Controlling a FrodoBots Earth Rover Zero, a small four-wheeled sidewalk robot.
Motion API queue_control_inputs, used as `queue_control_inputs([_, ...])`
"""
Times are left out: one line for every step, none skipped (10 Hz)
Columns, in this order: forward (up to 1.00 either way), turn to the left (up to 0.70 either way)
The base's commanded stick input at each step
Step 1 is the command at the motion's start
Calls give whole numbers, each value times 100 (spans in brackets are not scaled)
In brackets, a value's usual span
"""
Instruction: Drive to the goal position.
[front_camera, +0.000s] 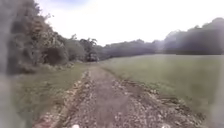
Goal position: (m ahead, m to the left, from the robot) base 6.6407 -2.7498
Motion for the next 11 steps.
queue_control_inputs([85, 0])
queue_control_inputs([85, 16])
queue_control_inputs([85, 26])
queue_control_inputs([85, 5])
queue_control_inputs([85, 0])
queue_control_inputs([85, 0])
queue_control_inputs([85, 0])
queue_control_inputs([85, 0])
queue_control_inputs([85, 0])
queue_control_inputs([85, 0])
queue_control_inputs([85, 0])
